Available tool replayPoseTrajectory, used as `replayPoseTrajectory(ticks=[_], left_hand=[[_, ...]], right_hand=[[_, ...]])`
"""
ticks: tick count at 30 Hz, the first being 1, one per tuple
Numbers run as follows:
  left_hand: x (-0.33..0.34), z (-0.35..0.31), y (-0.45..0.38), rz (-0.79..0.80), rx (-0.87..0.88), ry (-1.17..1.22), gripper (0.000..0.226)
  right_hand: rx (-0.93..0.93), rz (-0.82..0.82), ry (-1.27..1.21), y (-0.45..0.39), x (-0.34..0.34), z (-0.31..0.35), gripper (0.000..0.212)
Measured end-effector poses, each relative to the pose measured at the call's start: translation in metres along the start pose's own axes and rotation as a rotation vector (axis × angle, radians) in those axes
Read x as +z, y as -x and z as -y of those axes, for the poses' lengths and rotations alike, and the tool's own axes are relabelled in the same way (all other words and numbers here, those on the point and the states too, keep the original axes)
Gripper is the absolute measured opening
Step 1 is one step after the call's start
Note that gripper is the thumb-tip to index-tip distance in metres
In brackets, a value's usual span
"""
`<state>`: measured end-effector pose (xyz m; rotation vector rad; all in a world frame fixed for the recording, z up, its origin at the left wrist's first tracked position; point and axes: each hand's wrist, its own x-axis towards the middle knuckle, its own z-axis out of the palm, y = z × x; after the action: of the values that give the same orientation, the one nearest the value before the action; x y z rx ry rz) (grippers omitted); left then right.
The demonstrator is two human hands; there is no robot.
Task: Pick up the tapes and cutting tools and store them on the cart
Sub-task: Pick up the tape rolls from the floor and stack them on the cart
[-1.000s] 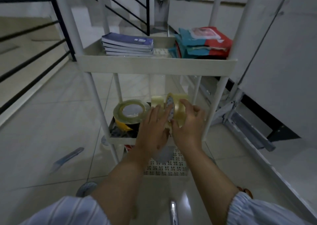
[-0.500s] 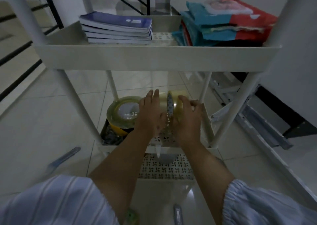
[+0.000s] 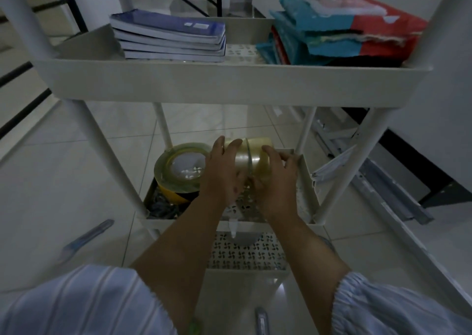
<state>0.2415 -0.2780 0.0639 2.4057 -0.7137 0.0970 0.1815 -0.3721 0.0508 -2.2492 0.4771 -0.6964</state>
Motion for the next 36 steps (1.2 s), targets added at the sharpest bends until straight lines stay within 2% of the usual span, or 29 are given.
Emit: replayPoseTrajectory(ticks=[4,7,12,16,19,23,26,32,36], left_hand=[[-0.002,0.01,-0.002,0.01,0.017,0.015,0.064],[-0.004,0.01,-0.004,0.018,0.014,0.0,0.064],[-0.002,0.016,-0.001,-0.006,0.148,0.031,0.065],[-0.003,0.016,-0.001,-0.017,0.092,0.16,0.057],[-0.004,0.014,-0.003,-0.045,0.053,0.211,0.058],[-0.004,0.011,0.0,0.009,0.062,0.145,0.059],[-0.002,0.013,-0.002,0.007,0.059,0.092,0.062],[-0.001,0.009,0.002,0.006,0.01,0.008,0.064],[-0.001,0.008,0.006,-0.029,0.018,-0.013,0.066]], right_hand=[[-0.032,0.076,0.019,-0.006,-0.001,0.0,0.061],[-0.041,0.129,-0.023,-0.007,-0.004,-0.003,0.056],[-0.075,0.109,-0.01,-0.008,-0.008,-0.007,0.062],[-0.094,0.121,0.004,-0.007,-0.006,-0.011,0.064],[-0.105,0.161,-0.063,-0.006,-0.004,-0.014,0.058],[-0.041,0.177,-0.203,-0.005,-0.005,-0.014,0.042],[-0.086,0.201,-0.093,-0.005,-0.005,-0.015,0.05],[-0.057,0.207,-0.067,-0.006,-0.003,-0.015,0.048],[-0.114,0.162,0.044,-0.008,-0.004,-0.012,0.059]])
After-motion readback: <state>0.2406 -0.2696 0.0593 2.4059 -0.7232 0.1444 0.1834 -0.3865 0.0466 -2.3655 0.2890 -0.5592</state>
